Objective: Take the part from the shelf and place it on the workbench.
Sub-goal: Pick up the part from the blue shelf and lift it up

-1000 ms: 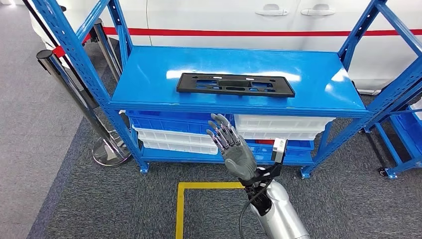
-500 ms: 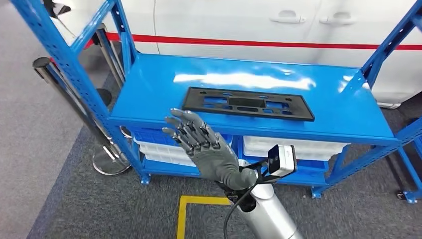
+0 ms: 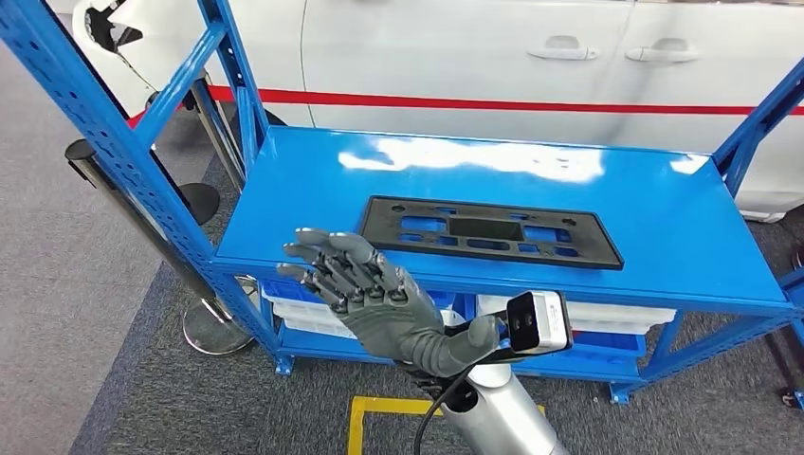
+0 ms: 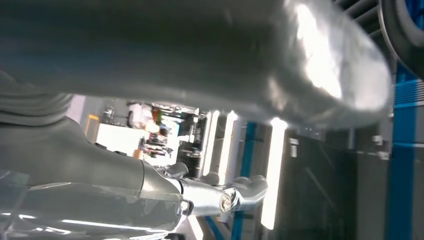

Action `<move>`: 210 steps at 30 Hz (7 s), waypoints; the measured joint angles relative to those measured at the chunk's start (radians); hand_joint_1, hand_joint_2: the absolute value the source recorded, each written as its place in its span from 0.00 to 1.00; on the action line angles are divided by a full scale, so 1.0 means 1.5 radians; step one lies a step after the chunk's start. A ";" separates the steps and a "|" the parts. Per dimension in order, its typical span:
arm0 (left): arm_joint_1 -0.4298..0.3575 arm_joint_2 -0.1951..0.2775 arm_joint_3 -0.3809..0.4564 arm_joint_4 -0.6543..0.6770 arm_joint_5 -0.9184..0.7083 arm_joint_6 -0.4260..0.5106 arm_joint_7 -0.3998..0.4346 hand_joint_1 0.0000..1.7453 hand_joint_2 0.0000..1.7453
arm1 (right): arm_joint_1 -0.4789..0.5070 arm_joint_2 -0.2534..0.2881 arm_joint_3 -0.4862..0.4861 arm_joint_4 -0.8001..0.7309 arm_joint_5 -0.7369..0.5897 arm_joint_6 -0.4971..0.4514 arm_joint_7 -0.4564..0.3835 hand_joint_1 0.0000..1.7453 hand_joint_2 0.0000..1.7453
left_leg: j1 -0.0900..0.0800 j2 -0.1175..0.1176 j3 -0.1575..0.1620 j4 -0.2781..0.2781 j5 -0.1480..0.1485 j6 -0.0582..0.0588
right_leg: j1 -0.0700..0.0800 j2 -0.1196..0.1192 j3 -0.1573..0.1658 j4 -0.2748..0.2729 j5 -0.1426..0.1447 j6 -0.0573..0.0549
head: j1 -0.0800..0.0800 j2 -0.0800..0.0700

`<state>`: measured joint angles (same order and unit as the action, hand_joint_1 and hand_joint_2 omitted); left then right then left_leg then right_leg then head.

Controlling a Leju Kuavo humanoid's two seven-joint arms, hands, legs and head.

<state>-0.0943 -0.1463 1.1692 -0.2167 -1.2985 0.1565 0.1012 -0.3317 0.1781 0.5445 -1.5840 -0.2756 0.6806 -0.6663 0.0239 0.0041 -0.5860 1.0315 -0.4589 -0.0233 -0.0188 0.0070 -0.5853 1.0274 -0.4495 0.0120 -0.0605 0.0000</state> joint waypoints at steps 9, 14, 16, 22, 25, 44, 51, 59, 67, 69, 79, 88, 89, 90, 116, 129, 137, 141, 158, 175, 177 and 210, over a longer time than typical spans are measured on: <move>0.000 -0.001 0.000 0.000 0.000 0.004 0.001 0.00 0.00 | 0.003 -0.003 0.002 -0.001 -0.003 0.001 -0.001 0.00 0.00 | -0.006 -0.004 0.009 -0.005 -0.001 0.029 | -0.001 -0.003 -0.098 0.178 -0.064 0.007 | 0.000 0.000; -0.001 -0.002 0.000 0.001 0.000 0.004 0.001 0.00 0.00 | 0.002 -0.003 0.002 -0.001 -0.003 0.001 -0.001 0.00 0.00 | -0.010 -0.008 0.021 -0.006 -0.012 0.019 | 0.008 -0.002 -0.021 0.009 0.010 -0.007 | 0.000 0.000; -0.002 -0.002 0.000 0.001 0.000 0.003 0.001 0.00 0.00 | 0.002 -0.003 0.002 -0.001 -0.004 0.002 -0.001 0.00 0.00 | -0.010 -0.007 0.023 -0.009 -0.013 0.011 | 0.008 0.001 -0.019 0.003 0.009 -0.010 | 0.000 0.000; -0.002 -0.003 0.000 0.001 -0.004 0.002 -0.003 0.00 0.00 | 0.003 -0.003 0.003 -0.002 -0.009 0.016 0.005 0.00 0.00 | -0.007 -0.005 -0.048 0.148 -0.092 -0.004 | 0.004 0.008 -0.009 -0.009 0.011 -0.024 | -0.001 0.000; -0.001 -0.003 -0.001 0.001 -0.007 0.000 -0.005 0.00 0.00 | 0.006 -0.003 0.003 -0.003 -0.012 0.021 0.008 0.00 0.00 | -0.007 -0.006 -0.050 0.138 -0.060 -0.005 | 0.004 0.022 -0.008 -0.006 0.010 -0.023 | -0.001 0.000; 0.000 0.000 -0.003 0.001 -0.013 -0.001 -0.004 0.00 0.00 | 0.022 -0.005 0.005 -0.029 -0.008 0.040 0.013 0.00 0.00 | -0.010 0.045 0.028 -0.019 -0.004 0.019 | 0.008 -0.045 -0.009 -0.001 0.008 0.001 | 0.007 0.000; 0.000 0.000 -0.003 0.001 -0.010 -0.001 -0.002 0.00 0.00 | 0.022 -0.002 0.005 -0.031 -0.007 0.044 0.014 0.00 0.00 | -0.008 0.013 -0.010 0.080 -0.068 -0.005 | 0.004 -0.009 -0.006 -0.013 0.013 -0.024 | 0.006 0.000; 0.001 0.000 -0.003 0.001 -0.010 -0.001 -0.004 0.00 0.00 | 0.032 -0.002 0.002 -0.023 -0.004 0.014 0.028 0.00 0.00 | -0.010 -0.001 0.008 0.003 0.000 0.003 | 0.008 0.018 -0.006 -0.005 0.009 -0.018 | 0.006 0.000; 0.001 0.001 -0.003 0.001 -0.013 -0.002 -0.007 0.00 0.00 | 0.036 -0.002 -0.004 -0.017 -0.003 -0.001 0.046 0.00 0.50 | -0.009 0.003 0.025 -0.023 -0.005 0.036 | 0.006 0.002 -0.061 0.096 -0.034 0.007 | 0.009 0.000; 0.002 0.001 -0.003 0.001 -0.013 -0.001 -0.004 0.00 0.00 | 0.037 -0.003 -0.004 -0.013 -0.003 -0.010 0.055 0.00 1.00 | -0.010 0.008 0.029 -0.021 -0.003 0.036 | 0.004 0.000 -0.107 0.172 -0.058 0.010 | 0.009 0.000; -0.001 0.001 -0.003 0.001 -0.006 0.002 -0.003 0.00 0.00 | 0.022 -0.007 -0.003 0.014 -0.033 -0.055 0.102 0.00 1.00 | -0.012 0.013 0.046 -0.022 -0.030 0.009 | 0.012 -0.002 -0.027 -0.007 0.024 -0.018 | 0.009 0.000; 0.003 0.001 -0.002 0.001 -0.003 0.006 -0.002 0.00 0.00 | 0.010 -0.014 0.010 0.059 -0.085 -0.047 0.145 0.00 1.00 | -0.005 0.003 -0.050 0.096 -0.028 -0.007 | 0.010 0.005 0.018 -0.017 0.000 -0.032 | 0.004 0.000; 0.003 0.002 -0.002 0.001 -0.003 0.006 -0.002 0.00 0.00 | 0.008 -0.015 0.011 0.063 -0.090 -0.046 0.150 0.00 1.00 | -0.007 0.002 -0.034 0.047 0.002 -0.002 | 0.011 0.007 0.022 -0.016 -0.004 -0.030 | 0.005 0.000; 0.003 0.002 -0.002 0.001 -0.002 0.006 -0.003 0.00 0.00 | 0.007 -0.015 0.013 0.066 -0.093 -0.045 0.154 0.00 1.00 | -0.009 0.001 -0.021 0.009 0.024 0.003 | 0.012 0.008 0.024 -0.015 -0.008 -0.027 | 0.005 0.000; 0.001 -0.009 0.001 0.003 0.012 -0.008 -0.021 0.00 0.00 | -0.062 -0.055 0.180 0.177 0.536 -0.459 0.232 0.00 1.00 | -0.002 0.001 -0.086 0.183 -0.075 -0.007 | 0.007 0.000 -0.008 0.001 0.000 -0.028 | 0.008 0.000; 0.001 -0.019 0.013 0.004 0.027 -0.017 -0.034 0.00 0.00 | -0.120 -0.086 0.261 0.249 0.661 -0.508 0.249 0.00 1.00 | -0.011 0.003 0.008 -0.025 0.020 0.034 | 0.011 -0.001 -0.061 0.121 -0.069 0.001 | 0.011 0.000; 0.002 -0.023 0.020 0.004 0.038 -0.029 -0.045 0.00 0.00 | -0.150 -0.102 0.302 0.272 0.853 -0.665 0.320 0.00 1.00 | -0.014 0.002 0.008 -0.013 0.010 0.020 | 0.006 -0.005 -0.010 0.004 0.002 -0.003 | 0.011 0.000; 0.002 -0.023 0.024 0.004 0.042 -0.033 -0.045 0.00 0.00 | -0.155 -0.107 0.312 0.281 0.938 -0.707 0.368 0.00 1.00 | -0.012 0.003 0.006 -0.004 0.000 0.006 | 0.006 -0.003 -0.008 -0.001 0.002 -0.020 | 0.011 0.000; 0.004 -0.022 0.034 0.004 0.049 -0.031 -0.057 0.00 0.00 | -0.208 -0.115 0.285 0.365 1.039 -0.561 0.496 0.00 1.00 | -0.012 0.002 0.008 -0.027 0.023 0.032 | 0.010 -0.001 -0.023 0.043 -0.030 -0.002 | 0.012 0.000; 0.005 -0.022 0.040 0.004 0.054 -0.029 -0.061 0.00 0.00 | -0.234 -0.119 0.282 0.398 1.044 -0.491 0.527 0.00 1.00 | -0.011 0.001 -0.055 0.122 -0.063 -0.001 | 0.002 -0.004 -0.014 -0.001 0.008 -0.024 | 0.011 0.000; 0.006 -0.022 0.042 0.004 0.054 -0.029 -0.060 0.00 0.00 | -0.234 -0.119 0.282 0.399 1.045 -0.489 0.528 0.00 1.00 | -0.010 0.001 -0.083 0.181 -0.078 -0.003 | 0.004 -0.004 -0.013 -0.001 0.007 -0.025 | 0.012 0.000; 0.004 -0.020 0.049 0.004 0.058 -0.021 -0.109 0.00 1.00 | -0.248 -0.120 0.239 0.378 1.044 -0.507 0.555 1.00 1.00 | -0.009 0.000 -0.058 0.120 -0.031 -0.001 | 0.005 -0.003 -0.014 -0.002 0.010 -0.024 | 0.012 0.000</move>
<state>-0.0882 -0.1770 1.2425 -0.2106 -1.2112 0.1253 -0.0630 -0.7037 -0.0013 0.9034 -1.0167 1.2904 -0.0801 0.1667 0.0108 0.0040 -0.6733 1.2108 -0.5056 -0.0250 -0.0118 0.0023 -0.6071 1.0249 -0.4349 -0.0237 -0.0420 0.0000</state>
